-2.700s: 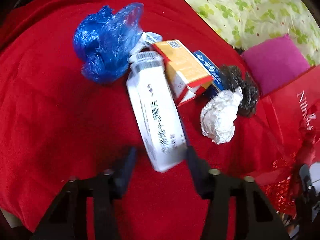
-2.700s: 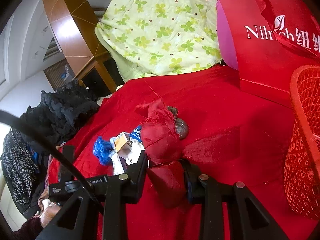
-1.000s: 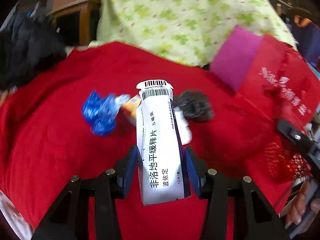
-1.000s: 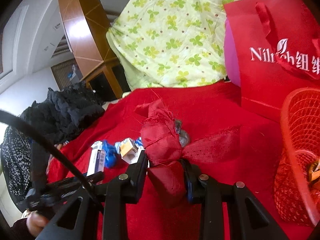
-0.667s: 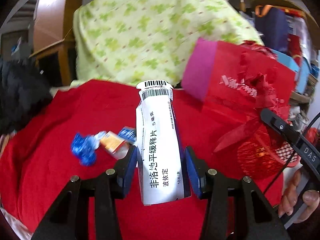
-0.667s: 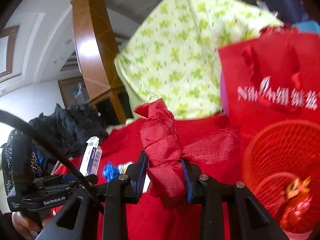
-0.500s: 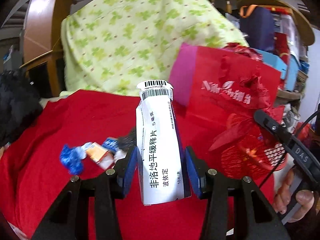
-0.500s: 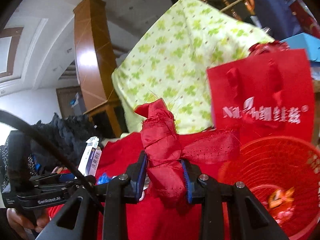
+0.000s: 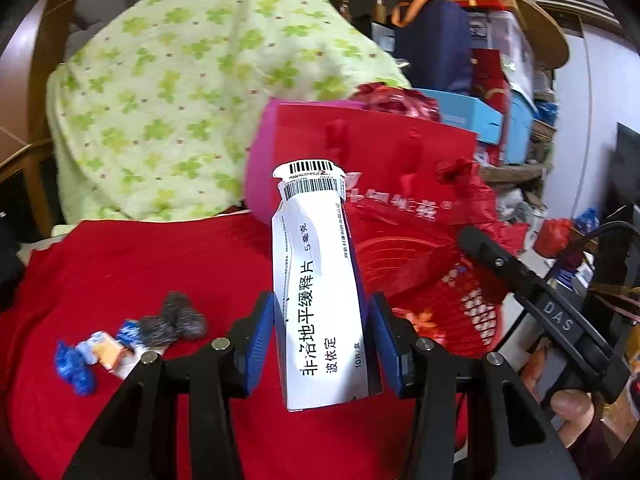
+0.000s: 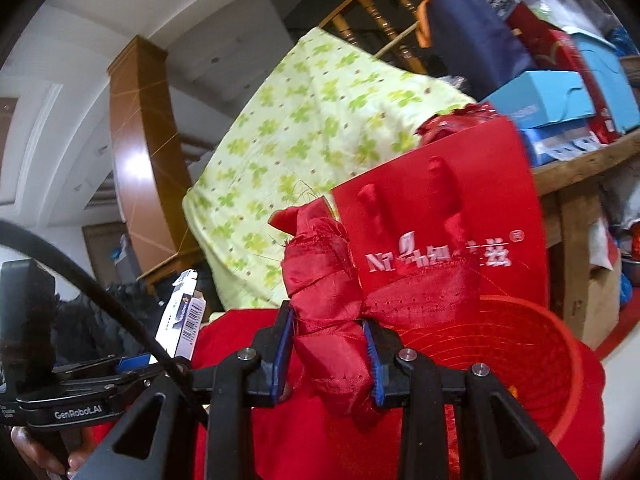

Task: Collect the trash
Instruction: 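Carry the box and ribbon to the red mesh basket and open both tools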

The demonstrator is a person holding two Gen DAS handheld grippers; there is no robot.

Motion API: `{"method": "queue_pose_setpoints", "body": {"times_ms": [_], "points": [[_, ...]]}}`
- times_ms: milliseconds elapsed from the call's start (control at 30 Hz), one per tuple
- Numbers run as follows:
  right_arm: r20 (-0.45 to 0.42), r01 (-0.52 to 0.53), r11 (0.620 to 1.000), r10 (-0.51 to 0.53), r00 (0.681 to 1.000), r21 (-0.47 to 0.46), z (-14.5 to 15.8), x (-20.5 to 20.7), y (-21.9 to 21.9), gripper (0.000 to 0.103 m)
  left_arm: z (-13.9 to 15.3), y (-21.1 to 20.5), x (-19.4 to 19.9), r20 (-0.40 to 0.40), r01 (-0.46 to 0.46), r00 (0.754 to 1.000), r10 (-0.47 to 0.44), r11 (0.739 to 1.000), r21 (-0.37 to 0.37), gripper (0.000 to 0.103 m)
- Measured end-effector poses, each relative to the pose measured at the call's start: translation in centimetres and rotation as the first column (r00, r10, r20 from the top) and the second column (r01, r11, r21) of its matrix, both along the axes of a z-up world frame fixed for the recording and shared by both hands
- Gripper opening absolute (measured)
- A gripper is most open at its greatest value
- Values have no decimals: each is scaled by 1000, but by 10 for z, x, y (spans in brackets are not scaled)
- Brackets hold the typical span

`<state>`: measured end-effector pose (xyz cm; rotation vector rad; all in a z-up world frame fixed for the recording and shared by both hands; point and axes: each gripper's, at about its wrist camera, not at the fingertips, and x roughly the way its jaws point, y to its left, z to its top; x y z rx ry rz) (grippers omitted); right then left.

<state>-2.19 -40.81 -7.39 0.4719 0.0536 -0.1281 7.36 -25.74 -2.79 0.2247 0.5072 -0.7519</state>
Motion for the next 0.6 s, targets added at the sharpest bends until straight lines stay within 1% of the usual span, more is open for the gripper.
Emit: {"method": "queue_pose_setpoints", "body": {"times_ms": [133,233,400,600], "points": [[11,30,998,-31,999,57,-4,-11,-20,33,0,-19,-6,-8,51,999,-51,999,5,50],[11,64,995,-65,998,76,-5,-18,-32,33,-2,-31,-11,-14,81,997,-81,997,5,50],[-9,77,988,-76,997,136,-12,-24,-48,33,-11,-52,-13,-65,145,987,-145,989,9,50],[-48,101,977,-94,994,187,-19,-22,-64,35,-21,-83,3,-165,208,965,-203,978,10,51]]}}
